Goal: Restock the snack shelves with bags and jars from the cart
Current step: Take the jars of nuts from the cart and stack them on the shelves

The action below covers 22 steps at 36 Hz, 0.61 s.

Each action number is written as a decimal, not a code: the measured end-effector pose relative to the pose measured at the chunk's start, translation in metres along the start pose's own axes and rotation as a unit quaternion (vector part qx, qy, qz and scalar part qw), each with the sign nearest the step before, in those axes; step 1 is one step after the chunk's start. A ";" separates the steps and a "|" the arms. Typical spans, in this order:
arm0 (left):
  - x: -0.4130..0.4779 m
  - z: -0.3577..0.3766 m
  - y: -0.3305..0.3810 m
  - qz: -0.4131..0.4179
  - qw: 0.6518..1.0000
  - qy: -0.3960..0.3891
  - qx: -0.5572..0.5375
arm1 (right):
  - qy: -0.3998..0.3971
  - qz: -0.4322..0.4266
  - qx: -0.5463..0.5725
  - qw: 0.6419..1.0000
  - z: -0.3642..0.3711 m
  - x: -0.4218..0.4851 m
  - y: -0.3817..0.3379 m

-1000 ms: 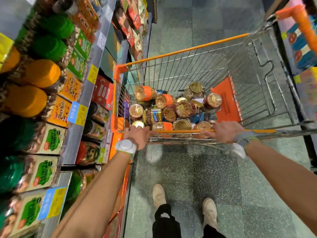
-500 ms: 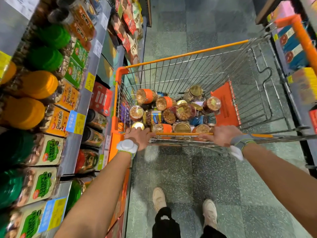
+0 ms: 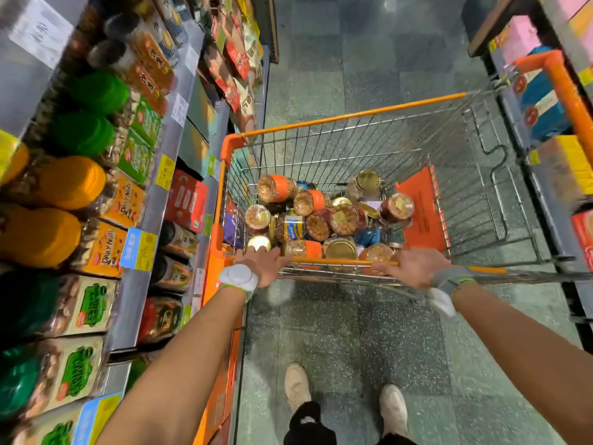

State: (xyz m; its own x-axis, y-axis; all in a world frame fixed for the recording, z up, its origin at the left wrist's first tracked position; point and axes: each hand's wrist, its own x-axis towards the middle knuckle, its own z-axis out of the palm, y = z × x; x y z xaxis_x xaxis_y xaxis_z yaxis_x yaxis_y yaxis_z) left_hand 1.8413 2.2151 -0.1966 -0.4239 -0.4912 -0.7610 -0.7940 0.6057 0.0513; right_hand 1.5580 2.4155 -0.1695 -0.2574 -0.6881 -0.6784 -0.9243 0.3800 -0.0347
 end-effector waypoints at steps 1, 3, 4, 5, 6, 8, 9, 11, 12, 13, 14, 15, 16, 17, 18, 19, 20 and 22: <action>0.002 -0.001 -0.002 0.005 1.000 -0.013 0.001 | -0.016 0.003 0.007 1.000 -0.001 0.000 0.001; 0.004 -0.007 -0.008 0.029 0.999 -0.031 -0.019 | -0.071 0.008 0.013 0.997 -0.009 0.001 -0.003; 0.004 -0.010 -0.011 0.044 0.998 -0.036 -0.040 | -0.096 0.013 0.009 0.995 -0.012 0.002 -0.005; 0.004 -0.015 -0.013 0.058 0.995 -0.038 -0.069 | -0.107 0.022 0.003 0.994 -0.019 0.003 -0.008; 0.005 -0.018 -0.015 0.065 0.992 -0.033 -0.107 | -0.102 0.025 0.004 0.994 -0.023 0.004 -0.011; 0.012 -0.027 -0.016 0.077 0.981 -0.003 -0.180 | -0.059 0.028 0.040 0.997 -0.039 0.014 -0.016; 0.015 -0.036 -0.014 0.087 0.975 0.018 -0.204 | -0.032 0.021 0.060 0.997 -0.051 0.019 -0.020; 0.024 -0.049 -0.009 0.100 0.967 0.067 -0.224 | 0.015 -0.004 0.074 0.997 -0.064 0.041 -0.024; 0.028 -0.055 -0.006 0.095 0.965 0.084 -0.230 | 0.035 -0.020 0.073 0.997 -0.069 0.052 -0.027; 0.031 -0.062 -0.004 0.087 0.964 0.100 -0.231 | 0.050 -0.036 0.074 0.995 -0.074 0.063 -0.031; 0.037 -0.070 -0.003 0.071 0.965 0.113 -0.227 | 0.063 -0.055 0.077 0.993 -0.080 0.078 -0.035; 0.046 -0.080 -0.002 0.053 0.965 0.120 -0.227 | 0.070 -0.068 0.084 0.992 -0.091 0.093 -0.039; 0.052 -0.085 -0.002 0.035 0.964 0.131 -0.230 | 0.078 -0.077 0.091 0.990 -0.098 0.103 -0.043; 0.064 -0.093 -0.003 0.012 0.961 0.140 -0.239 | 0.078 -0.085 0.089 0.989 -0.107 0.122 -0.047; 0.073 -0.093 -0.002 -0.008 0.956 0.146 -0.253 | 0.075 -0.082 0.083 0.990 -0.110 0.134 -0.049; 0.088 -0.094 -0.003 -0.031 0.947 0.155 -0.280 | 0.063 -0.072 0.071 0.993 -0.117 0.150 -0.051; 0.097 -0.094 -0.002 -0.048 0.936 0.169 -0.307 | 0.061 -0.064 0.063 0.994 -0.115 0.164 -0.049; 0.120 -0.093 0.004 -0.078 0.916 0.182 -0.350 | 0.061 -0.054 0.047 0.996 -0.114 0.199 -0.045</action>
State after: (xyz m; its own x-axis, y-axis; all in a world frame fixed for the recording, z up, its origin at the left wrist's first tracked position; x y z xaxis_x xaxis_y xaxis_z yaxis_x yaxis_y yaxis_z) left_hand 1.7468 2.1009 -0.2275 -0.2973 -0.7914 -0.5342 -0.8880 0.0236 0.4592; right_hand 1.5162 2.1913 -0.2193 -0.1952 -0.7959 -0.5731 -0.9198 0.3514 -0.1748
